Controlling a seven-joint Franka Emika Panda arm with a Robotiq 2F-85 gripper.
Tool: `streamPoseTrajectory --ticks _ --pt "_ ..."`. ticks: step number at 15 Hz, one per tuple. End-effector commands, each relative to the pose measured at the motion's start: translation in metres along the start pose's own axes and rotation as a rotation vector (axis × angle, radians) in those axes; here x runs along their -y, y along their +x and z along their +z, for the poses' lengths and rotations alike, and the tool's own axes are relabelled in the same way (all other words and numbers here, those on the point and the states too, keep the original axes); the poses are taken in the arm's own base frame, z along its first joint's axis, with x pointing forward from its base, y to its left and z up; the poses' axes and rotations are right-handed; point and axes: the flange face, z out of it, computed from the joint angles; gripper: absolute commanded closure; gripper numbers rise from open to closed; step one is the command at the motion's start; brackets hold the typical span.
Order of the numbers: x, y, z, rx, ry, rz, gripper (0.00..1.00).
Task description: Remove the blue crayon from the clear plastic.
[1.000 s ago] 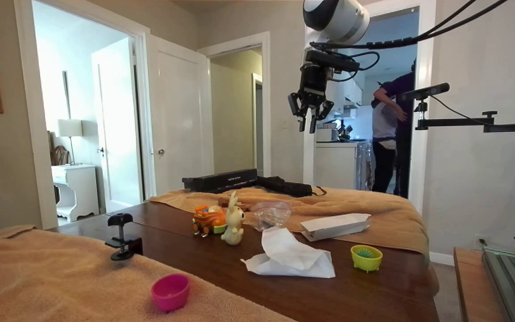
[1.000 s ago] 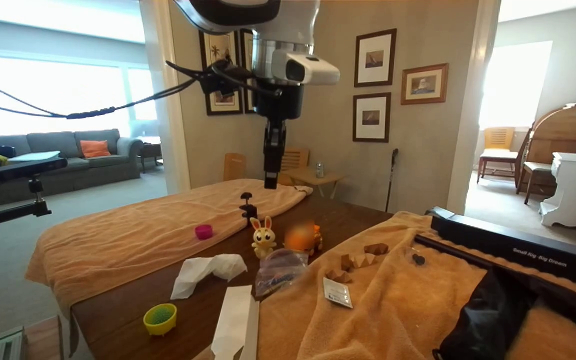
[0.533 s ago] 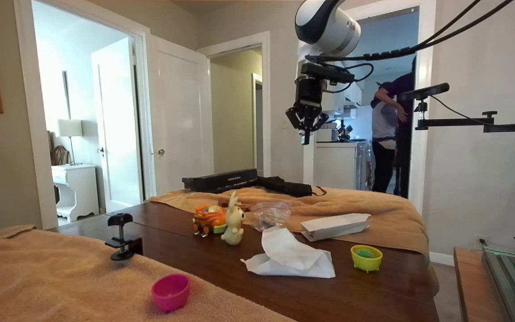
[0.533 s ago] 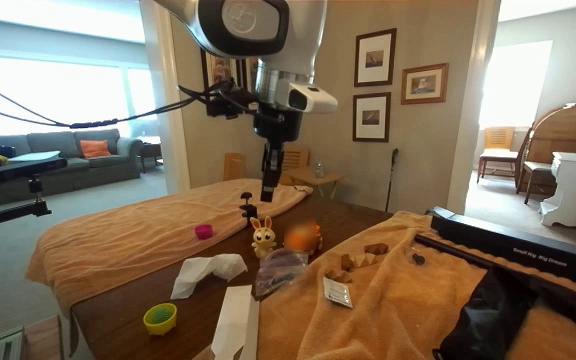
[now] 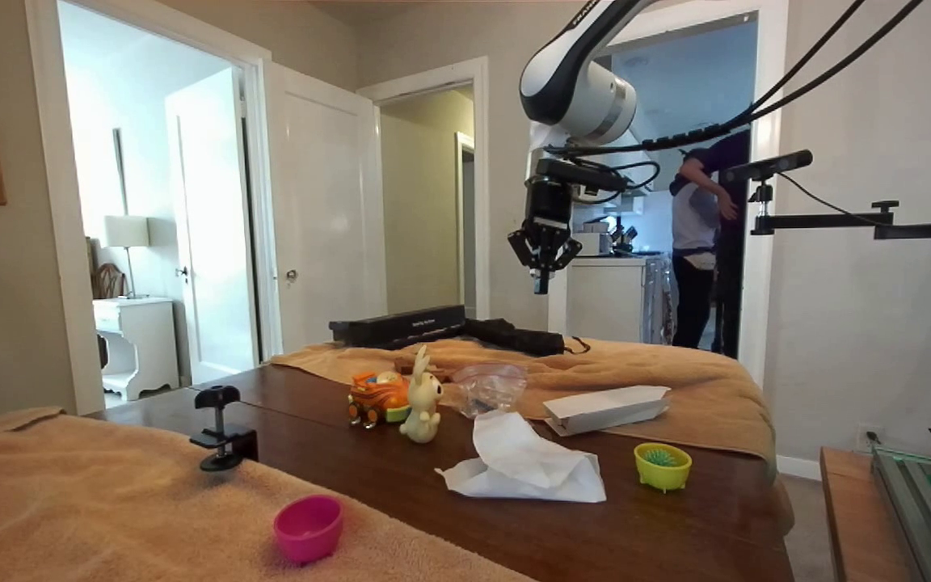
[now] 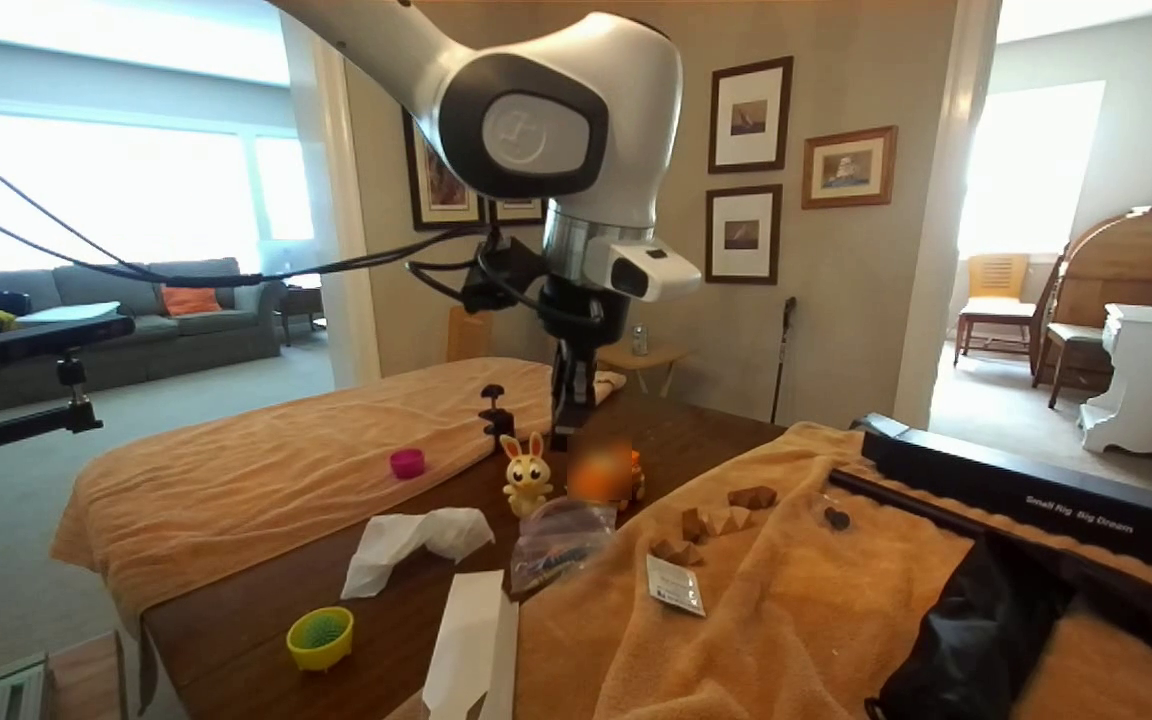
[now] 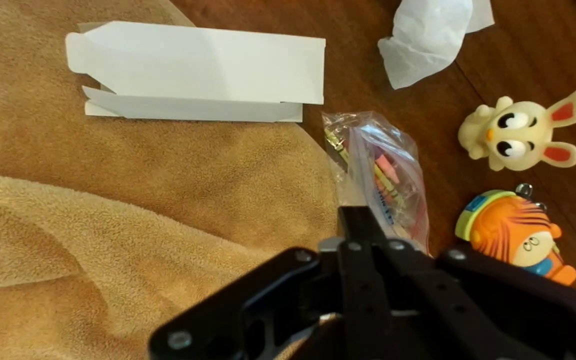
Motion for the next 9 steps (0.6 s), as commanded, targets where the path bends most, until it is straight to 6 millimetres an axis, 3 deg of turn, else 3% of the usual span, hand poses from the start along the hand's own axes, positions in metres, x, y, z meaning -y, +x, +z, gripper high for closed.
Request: streamPoseTrajectory --ticks 1,7,9 --pt "0.0021 0.0014 0.0007 0.006 0.012 0.013 1.0" --pt "0.0017 0.0023 0.0006 0.007 0.014 0.016 1.0" --pt "-0.0032 0.0069 0.0051 -0.082 -0.048 -0.002 1.0"
